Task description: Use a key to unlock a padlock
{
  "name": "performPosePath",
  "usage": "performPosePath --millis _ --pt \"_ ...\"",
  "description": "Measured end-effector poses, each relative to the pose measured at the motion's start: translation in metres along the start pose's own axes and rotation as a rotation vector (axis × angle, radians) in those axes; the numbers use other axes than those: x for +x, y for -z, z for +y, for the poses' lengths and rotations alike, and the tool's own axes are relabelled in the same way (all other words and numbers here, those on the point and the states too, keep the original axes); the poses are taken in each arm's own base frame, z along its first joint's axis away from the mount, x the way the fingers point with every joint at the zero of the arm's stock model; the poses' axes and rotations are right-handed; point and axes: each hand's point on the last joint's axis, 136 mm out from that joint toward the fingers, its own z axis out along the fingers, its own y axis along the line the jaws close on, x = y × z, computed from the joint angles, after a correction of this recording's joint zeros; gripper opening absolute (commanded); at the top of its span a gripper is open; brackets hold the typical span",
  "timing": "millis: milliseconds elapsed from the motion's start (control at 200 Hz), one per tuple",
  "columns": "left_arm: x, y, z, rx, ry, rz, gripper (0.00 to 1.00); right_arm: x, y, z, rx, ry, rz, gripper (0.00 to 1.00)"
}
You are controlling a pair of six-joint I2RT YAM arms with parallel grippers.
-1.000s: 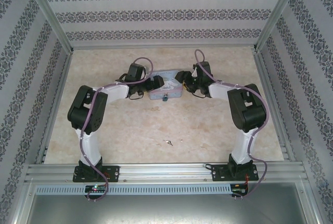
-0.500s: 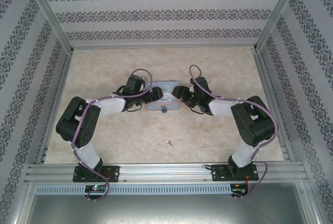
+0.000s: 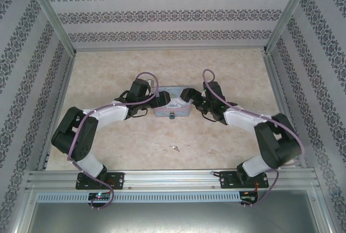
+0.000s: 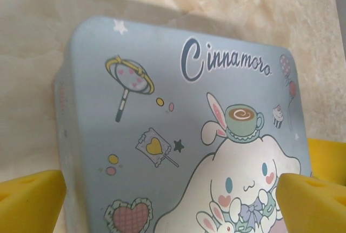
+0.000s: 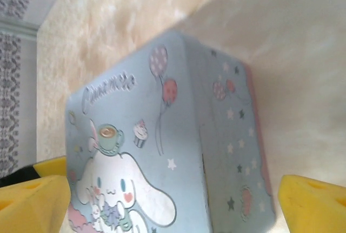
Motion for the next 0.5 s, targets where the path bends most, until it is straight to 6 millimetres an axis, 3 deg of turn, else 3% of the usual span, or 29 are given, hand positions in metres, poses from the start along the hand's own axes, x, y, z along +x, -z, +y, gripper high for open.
performPosePath --millis 150,325,500 --pt "-0.014 0.020 0.000 -0.026 -0.043 -0.066 0.99 -0.041 0.049 0.001 0.001 0.014 -0.171 0.98" --pt "-0.017 0.041 0.000 -0.044 -0.073 -0.111 1.00 -0.089 0.108 -0.028 -0.006 -0.092 -0.363 0.98" --pt "-0.019 0.058 -0.005 -0.032 -0.079 -0.138 1.00 -0.102 0.138 -0.029 -0.022 -0.098 -0.427 0.98"
